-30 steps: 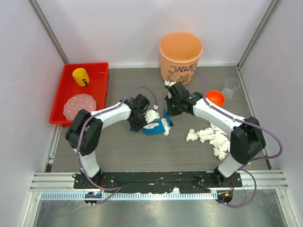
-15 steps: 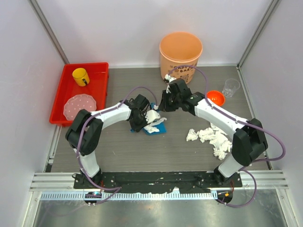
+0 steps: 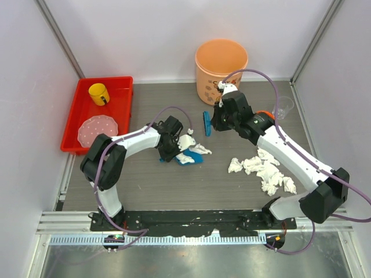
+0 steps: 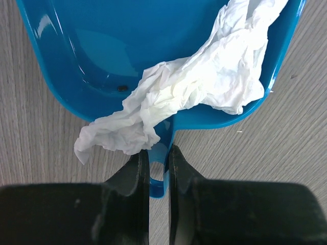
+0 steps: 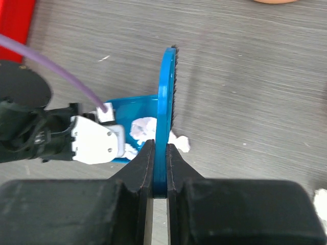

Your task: Sweep away the paper scraps from the table

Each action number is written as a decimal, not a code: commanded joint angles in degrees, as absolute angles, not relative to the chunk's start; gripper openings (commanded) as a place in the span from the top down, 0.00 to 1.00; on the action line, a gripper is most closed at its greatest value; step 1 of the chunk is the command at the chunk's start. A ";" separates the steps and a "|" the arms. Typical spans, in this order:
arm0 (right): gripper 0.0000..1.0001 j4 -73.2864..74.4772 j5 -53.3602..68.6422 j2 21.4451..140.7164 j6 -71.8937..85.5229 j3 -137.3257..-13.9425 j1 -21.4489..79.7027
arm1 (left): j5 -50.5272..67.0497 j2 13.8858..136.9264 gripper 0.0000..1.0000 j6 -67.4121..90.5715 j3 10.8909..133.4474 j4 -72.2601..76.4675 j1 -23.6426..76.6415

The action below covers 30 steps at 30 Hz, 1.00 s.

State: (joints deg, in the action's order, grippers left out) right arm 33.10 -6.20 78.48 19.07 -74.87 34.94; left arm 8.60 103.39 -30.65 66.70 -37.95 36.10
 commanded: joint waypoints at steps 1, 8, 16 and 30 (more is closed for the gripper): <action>0.99 37.52 -13.87 78.40 17.40 -75.50 33.93 | 8.70 103.18 1.00 -30.41 67.06 -38.14 35.86; 0.99 41.84 -13.81 80.33 19.33 -69.01 33.84 | 8.88 103.18 1.00 -30.50 67.50 -38.23 35.86; 0.99 29.10 4.91 83.58 21.00 -66.36 34.36 | 9.40 103.71 1.00 -30.06 68.29 -38.76 35.86; 0.99 32.69 -3.22 82.37 17.23 -73.91 38.85 | 9.66 101.61 1.00 -24.53 68.55 -33.67 32.88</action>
State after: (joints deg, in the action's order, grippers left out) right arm 30.87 3.44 85.65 18.74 -69.52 38.59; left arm 8.69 103.46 -27.99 66.83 -37.41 35.24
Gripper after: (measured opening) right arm 0.136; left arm 0.134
